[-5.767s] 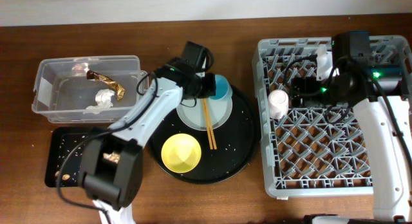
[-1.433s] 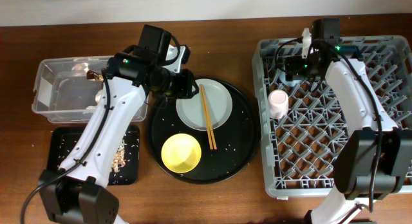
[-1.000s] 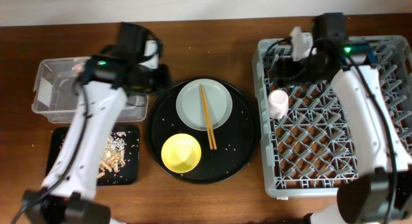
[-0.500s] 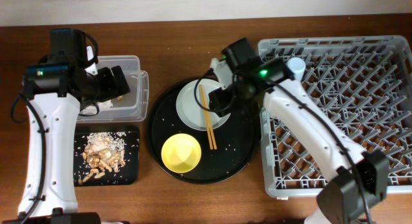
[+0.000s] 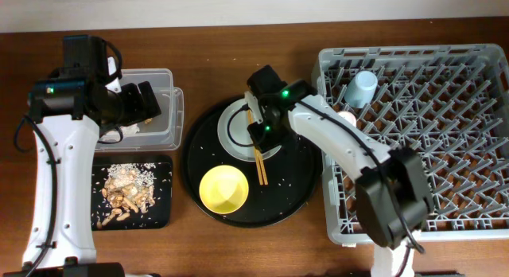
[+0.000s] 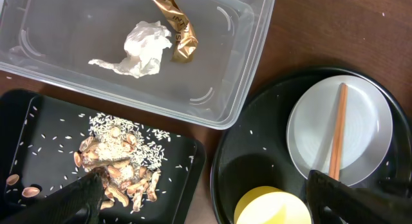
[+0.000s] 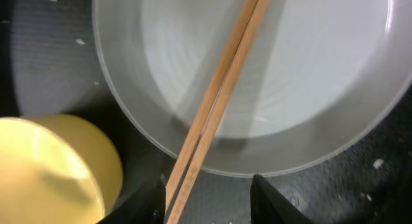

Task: Sort waste into correct bins and load items into the dishwasher rack
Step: 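Move the right gripper over the chopsticks on the white plate, then close the right gripper on the wooden chopsticks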

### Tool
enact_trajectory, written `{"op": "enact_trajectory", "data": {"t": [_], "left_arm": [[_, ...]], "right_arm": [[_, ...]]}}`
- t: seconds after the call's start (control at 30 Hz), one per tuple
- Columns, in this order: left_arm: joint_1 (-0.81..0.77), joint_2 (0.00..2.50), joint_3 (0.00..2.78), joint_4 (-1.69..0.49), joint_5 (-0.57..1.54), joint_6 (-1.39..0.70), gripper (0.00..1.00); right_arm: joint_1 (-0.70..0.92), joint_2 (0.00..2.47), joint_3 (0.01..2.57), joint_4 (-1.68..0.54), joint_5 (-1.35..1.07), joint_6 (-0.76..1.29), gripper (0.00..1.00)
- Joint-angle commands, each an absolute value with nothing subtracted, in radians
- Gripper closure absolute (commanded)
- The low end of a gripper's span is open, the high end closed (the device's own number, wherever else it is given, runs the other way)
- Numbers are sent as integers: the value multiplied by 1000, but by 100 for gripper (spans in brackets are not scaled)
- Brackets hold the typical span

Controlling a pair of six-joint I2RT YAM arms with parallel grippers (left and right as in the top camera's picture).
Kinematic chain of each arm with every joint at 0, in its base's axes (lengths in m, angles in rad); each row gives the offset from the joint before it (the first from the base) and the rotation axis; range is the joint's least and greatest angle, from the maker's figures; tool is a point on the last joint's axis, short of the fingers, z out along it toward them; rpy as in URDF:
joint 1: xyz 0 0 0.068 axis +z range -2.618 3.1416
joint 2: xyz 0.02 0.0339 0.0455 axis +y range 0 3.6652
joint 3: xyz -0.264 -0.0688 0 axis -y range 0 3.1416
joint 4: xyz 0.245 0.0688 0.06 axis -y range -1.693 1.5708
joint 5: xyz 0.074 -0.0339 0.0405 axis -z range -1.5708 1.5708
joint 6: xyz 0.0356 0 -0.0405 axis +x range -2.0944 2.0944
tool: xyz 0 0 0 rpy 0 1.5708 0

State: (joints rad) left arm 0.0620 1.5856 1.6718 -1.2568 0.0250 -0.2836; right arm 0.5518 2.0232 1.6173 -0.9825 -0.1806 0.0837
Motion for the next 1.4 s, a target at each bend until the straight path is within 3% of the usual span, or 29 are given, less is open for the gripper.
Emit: {"op": "enact_trajectory", "data": {"t": [0.0, 0.63, 0.77, 1.1, 1.23, 1.37], "left_arm": [[64, 1577, 1671, -1258, 10, -283, 0], [64, 1577, 1671, -1258, 10, -283, 0], [64, 1577, 1671, -1258, 10, -283, 0], [64, 1577, 1671, -1258, 10, -283, 0], [64, 1577, 1671, -1258, 10, -283, 0], [64, 1577, 1671, -1258, 10, -283, 0]], "right_arm": [[556, 2068, 1606, -969, -168, 95, 58], [556, 2088, 1477, -825, -141, 113, 58], [554, 2088, 1482, -807, -141, 113, 64], [551, 2063, 1671, -934, -133, 113, 96], [543, 2046, 1725, -1005, -130, 113, 95], [543, 2049, 1717, -1023, -131, 113, 83]]}}
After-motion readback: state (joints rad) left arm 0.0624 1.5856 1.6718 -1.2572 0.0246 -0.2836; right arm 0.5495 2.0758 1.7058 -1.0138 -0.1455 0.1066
